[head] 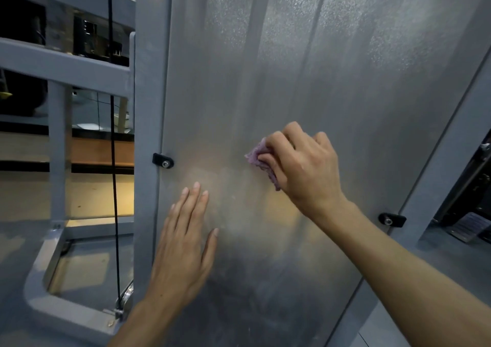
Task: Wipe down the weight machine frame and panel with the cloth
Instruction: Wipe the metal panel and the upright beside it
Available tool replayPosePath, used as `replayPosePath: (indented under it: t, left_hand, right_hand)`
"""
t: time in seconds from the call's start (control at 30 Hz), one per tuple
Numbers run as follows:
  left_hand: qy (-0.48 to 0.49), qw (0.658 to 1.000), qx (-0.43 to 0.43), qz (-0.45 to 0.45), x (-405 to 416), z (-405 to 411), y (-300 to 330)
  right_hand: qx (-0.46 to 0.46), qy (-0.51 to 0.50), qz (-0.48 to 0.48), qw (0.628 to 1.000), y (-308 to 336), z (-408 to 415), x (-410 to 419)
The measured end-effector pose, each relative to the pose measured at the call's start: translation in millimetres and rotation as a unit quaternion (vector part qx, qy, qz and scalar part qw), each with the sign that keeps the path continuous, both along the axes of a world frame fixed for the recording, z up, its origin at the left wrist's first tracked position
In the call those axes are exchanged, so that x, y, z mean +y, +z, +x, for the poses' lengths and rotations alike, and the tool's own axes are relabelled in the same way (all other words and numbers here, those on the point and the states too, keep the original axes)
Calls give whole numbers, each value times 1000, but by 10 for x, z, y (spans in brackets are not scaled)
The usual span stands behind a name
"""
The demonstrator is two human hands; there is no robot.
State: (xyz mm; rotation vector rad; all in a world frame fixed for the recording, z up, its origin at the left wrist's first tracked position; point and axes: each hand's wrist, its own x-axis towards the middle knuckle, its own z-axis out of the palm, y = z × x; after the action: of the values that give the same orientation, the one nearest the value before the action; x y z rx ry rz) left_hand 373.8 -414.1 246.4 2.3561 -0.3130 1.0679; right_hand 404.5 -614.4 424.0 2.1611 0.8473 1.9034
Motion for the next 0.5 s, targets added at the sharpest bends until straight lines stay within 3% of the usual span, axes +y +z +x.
replayPosePath:
  t: [0.17,0.27,0.4,0.5]
  left_hand:
    - [-3,1000,1,-9,4,3,-4]
    - [-5,1000,4,-9,8,-9,5]
    - [1,1000,17,-19,44,-7,-6]
    - [6,1000,18,-24,66,-4,-15]
  right_hand:
    - [54,9,-142,988,-633,22,50]
    - [36,6,-207,978,-560,45,51]
    - [-16,-15,-105,994,51,59,88]
    - [-7,-21,-47,999,28,77,162]
